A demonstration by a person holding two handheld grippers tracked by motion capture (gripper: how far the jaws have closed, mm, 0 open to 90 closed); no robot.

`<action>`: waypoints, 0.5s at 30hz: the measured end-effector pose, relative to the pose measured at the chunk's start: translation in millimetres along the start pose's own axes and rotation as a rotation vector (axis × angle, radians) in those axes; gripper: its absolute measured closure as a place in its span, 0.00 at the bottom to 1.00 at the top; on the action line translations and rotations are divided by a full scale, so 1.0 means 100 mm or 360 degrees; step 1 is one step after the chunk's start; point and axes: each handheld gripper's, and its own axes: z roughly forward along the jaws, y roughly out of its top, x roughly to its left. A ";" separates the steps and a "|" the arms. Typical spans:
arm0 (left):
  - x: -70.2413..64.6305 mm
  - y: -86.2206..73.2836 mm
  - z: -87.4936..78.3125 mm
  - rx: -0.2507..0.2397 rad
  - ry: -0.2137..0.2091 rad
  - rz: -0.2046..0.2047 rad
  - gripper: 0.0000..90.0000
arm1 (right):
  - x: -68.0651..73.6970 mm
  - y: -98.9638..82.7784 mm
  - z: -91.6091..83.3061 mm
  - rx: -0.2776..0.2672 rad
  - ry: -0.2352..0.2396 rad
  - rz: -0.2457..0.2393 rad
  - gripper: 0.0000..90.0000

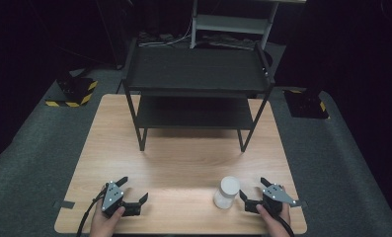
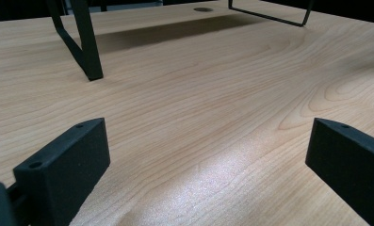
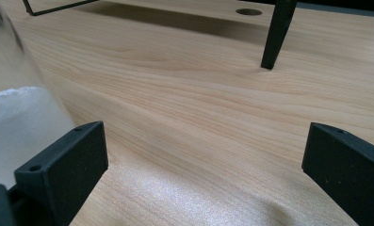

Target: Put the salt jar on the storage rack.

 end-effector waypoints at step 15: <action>0.01 0.00 0.00 0.0003 -0.0016 0.0002 0.01 | -0.02 -0.01 0.00 -0.0006 0.0010 0.0005 0.01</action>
